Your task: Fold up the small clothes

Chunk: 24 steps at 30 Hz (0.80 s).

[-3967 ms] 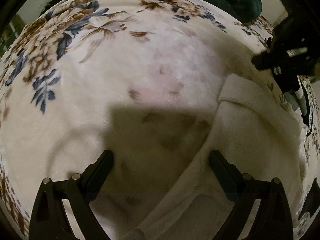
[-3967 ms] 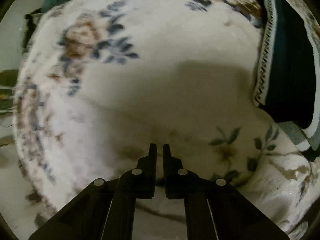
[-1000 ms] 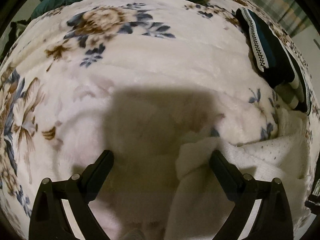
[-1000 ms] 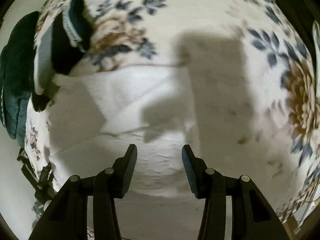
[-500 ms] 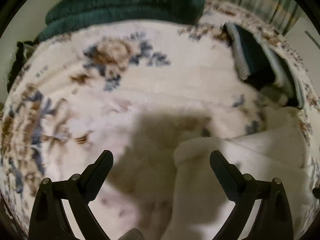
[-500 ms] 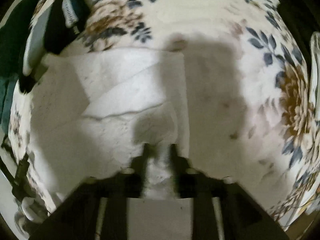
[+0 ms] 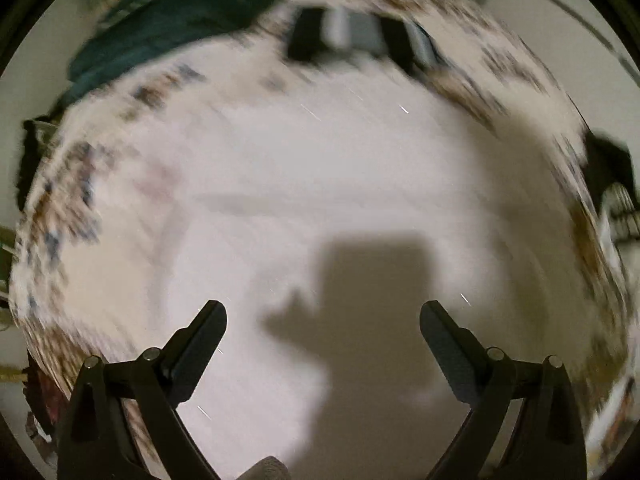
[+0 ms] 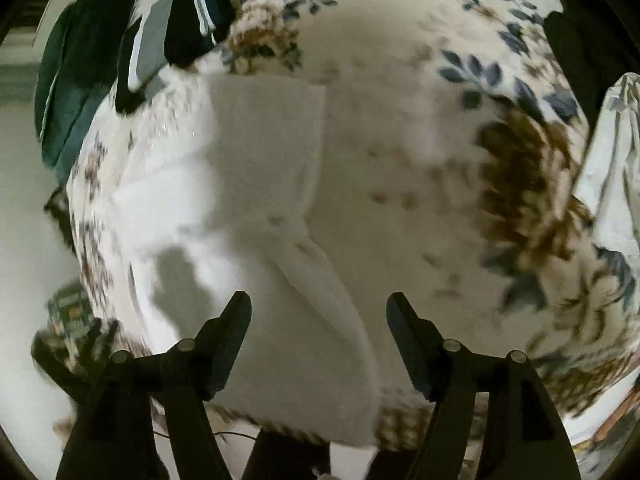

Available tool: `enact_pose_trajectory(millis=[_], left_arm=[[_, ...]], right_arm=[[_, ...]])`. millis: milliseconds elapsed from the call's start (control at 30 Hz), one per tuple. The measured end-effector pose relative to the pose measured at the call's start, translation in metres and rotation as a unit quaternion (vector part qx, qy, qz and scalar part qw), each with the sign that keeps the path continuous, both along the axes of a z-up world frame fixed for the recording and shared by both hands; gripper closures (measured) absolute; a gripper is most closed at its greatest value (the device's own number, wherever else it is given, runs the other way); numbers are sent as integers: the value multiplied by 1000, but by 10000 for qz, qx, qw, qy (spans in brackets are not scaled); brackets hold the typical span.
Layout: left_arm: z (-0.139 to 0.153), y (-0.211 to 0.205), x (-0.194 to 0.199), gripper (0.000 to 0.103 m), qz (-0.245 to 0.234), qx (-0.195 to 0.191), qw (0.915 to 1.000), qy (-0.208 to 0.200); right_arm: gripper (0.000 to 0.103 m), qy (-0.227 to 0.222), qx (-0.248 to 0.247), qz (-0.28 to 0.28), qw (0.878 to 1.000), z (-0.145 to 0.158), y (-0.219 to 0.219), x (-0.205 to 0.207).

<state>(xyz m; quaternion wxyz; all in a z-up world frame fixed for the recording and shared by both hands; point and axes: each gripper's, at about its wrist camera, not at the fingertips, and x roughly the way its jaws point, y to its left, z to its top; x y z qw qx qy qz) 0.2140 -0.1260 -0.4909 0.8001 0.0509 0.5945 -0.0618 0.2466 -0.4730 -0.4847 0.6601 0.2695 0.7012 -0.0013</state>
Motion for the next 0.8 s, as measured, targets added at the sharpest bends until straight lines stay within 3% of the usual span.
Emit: enact_pose_trajectory(millis=[167,267,367,433,500,533,567,667,800], left_arm=[[-44,-105,-75,4,-339,-597,9939,861],[-73,-160,-103,4,-584,-645,9896,1148],[-108,-194,-115,5,-605,-440,9877,1372],[-121,-203,-113,26,-496,-34,9916,1198],[-120,-196,-107,78,-288,169,9950,943],[-116,-189,-104,87,-161,173,9959,868],[-113,-183,-101,93,-67,133,9965,821],[-92,-163,-98,94,153,-70,9980,611],[-65,-149,-97,95,269,-180,9984,457]], right_arm=[[31,124,-13,482,9988,-9,-45,-12],[31,114,-33,617,9980,-16,-67,-4],[31,69,-23,674,9977,-27,-83,9],[31,-7,123,713,9974,-38,-90,23],[31,-112,286,704,9970,-49,-92,41],[31,-164,416,674,9967,-56,-92,52],[31,-203,535,635,9963,-63,-93,64],[31,-381,980,528,9930,-87,-86,103],[31,-231,1493,181,9884,-132,-68,147]])
